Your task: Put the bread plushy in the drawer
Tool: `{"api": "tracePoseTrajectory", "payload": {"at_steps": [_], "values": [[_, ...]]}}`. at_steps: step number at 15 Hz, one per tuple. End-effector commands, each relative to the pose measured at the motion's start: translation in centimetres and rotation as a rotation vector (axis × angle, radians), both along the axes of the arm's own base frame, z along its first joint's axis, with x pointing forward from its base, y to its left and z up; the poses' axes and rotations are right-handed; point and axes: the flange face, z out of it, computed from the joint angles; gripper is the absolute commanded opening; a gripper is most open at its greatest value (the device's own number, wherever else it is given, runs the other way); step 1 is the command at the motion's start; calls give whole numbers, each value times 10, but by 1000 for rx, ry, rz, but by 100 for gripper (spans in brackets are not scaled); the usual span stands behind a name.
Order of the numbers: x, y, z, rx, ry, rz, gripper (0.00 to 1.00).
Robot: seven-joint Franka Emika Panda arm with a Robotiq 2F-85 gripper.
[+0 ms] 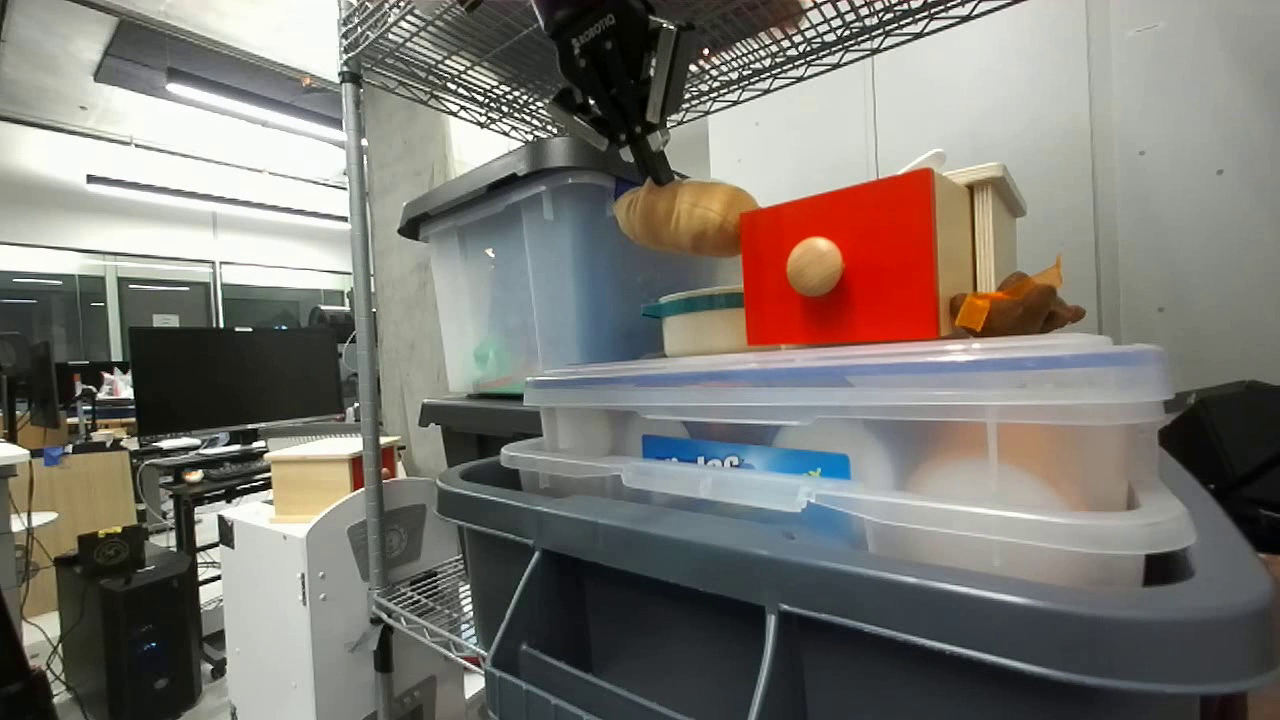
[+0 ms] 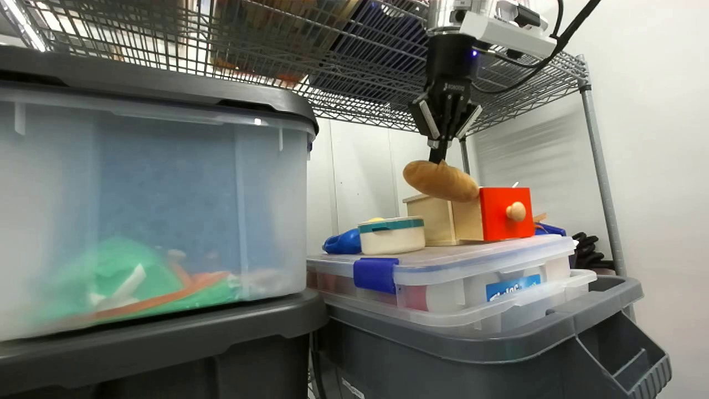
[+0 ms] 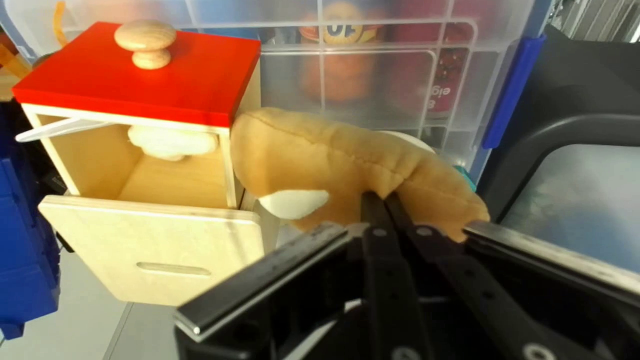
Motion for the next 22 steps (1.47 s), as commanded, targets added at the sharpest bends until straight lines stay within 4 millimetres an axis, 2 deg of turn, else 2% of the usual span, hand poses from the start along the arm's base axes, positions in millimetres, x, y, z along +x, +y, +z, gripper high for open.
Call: {"api": "tracePoseTrajectory", "payload": {"at_steps": [1, 4, 12, 22], "values": [[-6, 3, 22, -2, -18, 0, 1], [-7, 4, 33, -4, -39, 2, 1], [-7, -17, 62, 9, -89, -26, 1], [-8, -54, 61, 127, -111, -65, 1]]}}
